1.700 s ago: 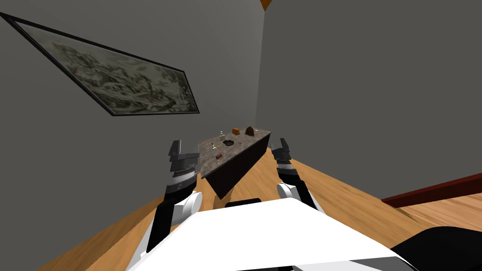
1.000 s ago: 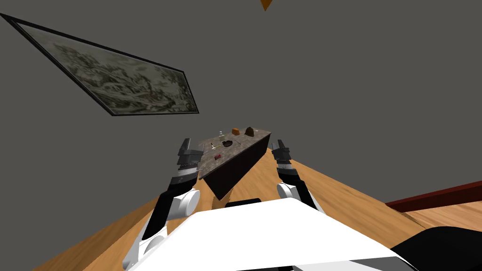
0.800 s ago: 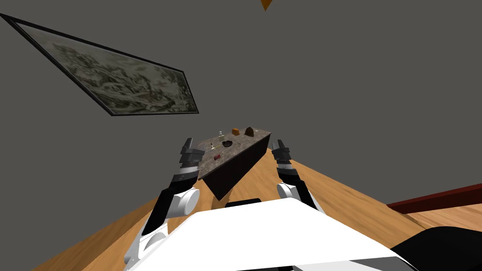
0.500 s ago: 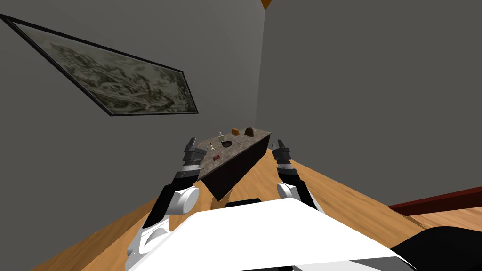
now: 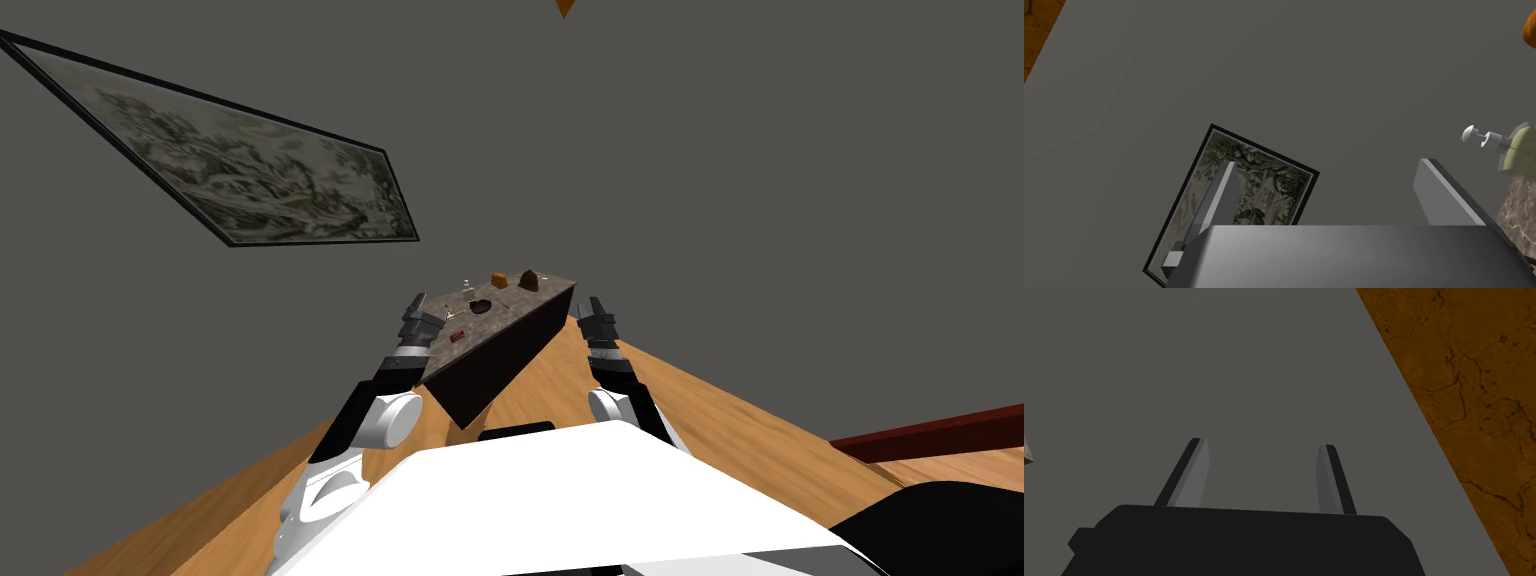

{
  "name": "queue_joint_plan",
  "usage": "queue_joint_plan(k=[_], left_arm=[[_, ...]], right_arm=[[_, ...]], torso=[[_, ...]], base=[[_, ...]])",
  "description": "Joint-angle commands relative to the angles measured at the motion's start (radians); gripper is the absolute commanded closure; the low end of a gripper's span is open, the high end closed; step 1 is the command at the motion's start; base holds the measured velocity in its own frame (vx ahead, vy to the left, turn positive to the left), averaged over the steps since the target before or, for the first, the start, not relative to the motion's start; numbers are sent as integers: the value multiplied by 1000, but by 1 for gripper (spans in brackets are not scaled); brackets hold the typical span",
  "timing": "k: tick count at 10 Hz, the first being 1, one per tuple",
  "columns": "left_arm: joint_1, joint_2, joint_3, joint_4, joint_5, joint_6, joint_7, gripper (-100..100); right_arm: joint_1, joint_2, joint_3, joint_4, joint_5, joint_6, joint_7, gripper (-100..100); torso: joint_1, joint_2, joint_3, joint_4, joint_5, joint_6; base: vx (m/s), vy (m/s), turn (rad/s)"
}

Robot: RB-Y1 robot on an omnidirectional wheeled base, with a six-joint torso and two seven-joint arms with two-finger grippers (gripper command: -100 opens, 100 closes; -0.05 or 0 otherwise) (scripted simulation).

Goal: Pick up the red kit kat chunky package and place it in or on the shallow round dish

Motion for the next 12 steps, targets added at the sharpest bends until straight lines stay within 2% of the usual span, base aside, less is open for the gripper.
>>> queue_joint_plan(k=[1, 2, 3, 4, 5, 6, 7, 9, 10, 11, 12], left_arm=[[-9, 12, 2, 4, 23, 45, 7, -100], [-29, 36, 4, 14, 65, 79, 18, -100], [-29, 36, 4, 14, 69, 105, 18, -100], [-29, 36, 4, 14, 69, 109, 18, -100], [-49, 61, 7, 25, 116, 151, 31, -100], [-49, 61, 7, 25, 116, 176, 31, -100], [-70, 87, 10, 39, 161, 207, 45, -100], [-70, 87, 10, 39, 163, 246, 45, -100], [-90, 114, 13, 55, 209, 281, 59, -100], [-90, 114, 13, 55, 209, 310, 59, -100], [-110, 142, 17, 73, 251, 346, 75, -100]], right_arm=[[0, 0, 0, 0, 0, 0, 0, 0], [0, 0, 0, 0, 0, 0, 0, 0], [0, 0, 0, 0, 0, 0, 0, 0], [0, 0, 0, 0, 0, 0, 0, 0], [0, 0, 0, 0, 0, 0, 0, 0], [0, 0, 0, 0, 0, 0, 0, 0], [0, 0, 0, 0, 0, 0, 0, 0], [0, 0, 0, 0, 0, 0, 0, 0], [0, 0, 0, 0, 0, 0, 0, 0], [0, 0, 0, 0, 0, 0, 0, 0], [0, 0, 0, 0, 0, 0, 0, 0]], torso=[[0, 0, 0, 0, 0, 0], [0, 0, 0, 0, 0, 0], [-1, -1, -1, 0, 0, 0], [-1, -1, -1, 0, 0, 0], [0, 0, 0, 0, 0, 0], [0, 0, 0, 0, 0, 0], [0, 0, 0, 0, 0, 0], [-1, -1, -1, 0, 0, 0], [0, 0, 0, 0, 0, 0], [0, -1, 0, 0, 0, 0], [0, -1, 0, 0, 0, 0]], base=[[19, -30, 6], [35, -41, 6], [30, -40, 4], [7, -20, 3], [13, -29, -1], [22, -26, 1], [26, -37, -1], [23, -28, 0], [25, -33, -8], [28, -32, -6], [30, -39, -17]])
